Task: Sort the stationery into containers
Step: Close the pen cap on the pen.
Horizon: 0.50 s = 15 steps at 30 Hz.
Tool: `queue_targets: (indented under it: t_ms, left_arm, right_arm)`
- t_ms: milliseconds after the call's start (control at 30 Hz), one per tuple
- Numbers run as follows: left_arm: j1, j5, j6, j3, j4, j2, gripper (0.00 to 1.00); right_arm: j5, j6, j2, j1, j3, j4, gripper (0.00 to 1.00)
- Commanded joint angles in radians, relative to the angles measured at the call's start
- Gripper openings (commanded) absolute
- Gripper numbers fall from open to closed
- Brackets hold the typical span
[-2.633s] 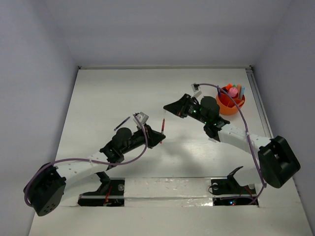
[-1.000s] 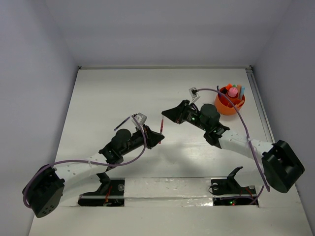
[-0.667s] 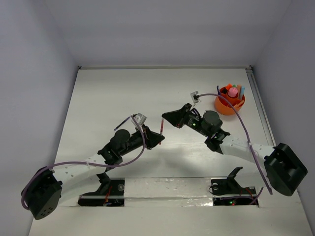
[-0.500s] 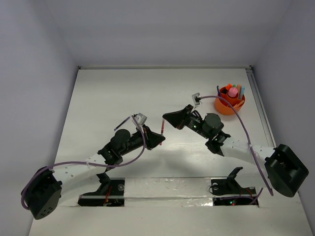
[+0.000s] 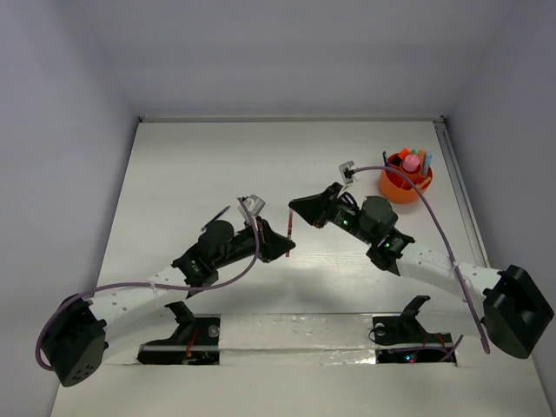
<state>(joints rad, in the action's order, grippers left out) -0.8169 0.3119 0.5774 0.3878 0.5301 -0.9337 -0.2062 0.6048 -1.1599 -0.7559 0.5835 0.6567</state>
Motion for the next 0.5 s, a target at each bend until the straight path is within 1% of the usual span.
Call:
queue_targets:
  t_ms: [0, 233, 367, 467]
  left_arm:
    - [0.012, -0.01, 0.004, 0.118, 0.14, 0.019, 0.0]
    - [0.012, -0.062, -0.034, 0.169, 0.079, 0.035, 0.0]
    - [0.012, -0.088, -0.071, 0.181, 0.048, 0.05, 0.0]
    - [0.012, -0.091, -0.077, 0.177, 0.051, 0.059, 0.0]
  right_arm:
    - [-0.102, -0.068, -0.009, -0.039, 0.012, -0.328, 0.0]
    - [-0.176, -0.016, 0.003, -0.039, -0.046, -0.351, 0.0]
    - [-0.298, 0.041, -0.01, -0.039, -0.066, -0.345, 0.0]
    - [-0.346, 0.061, -0.017, -0.039, -0.074, -0.336, 0.0]
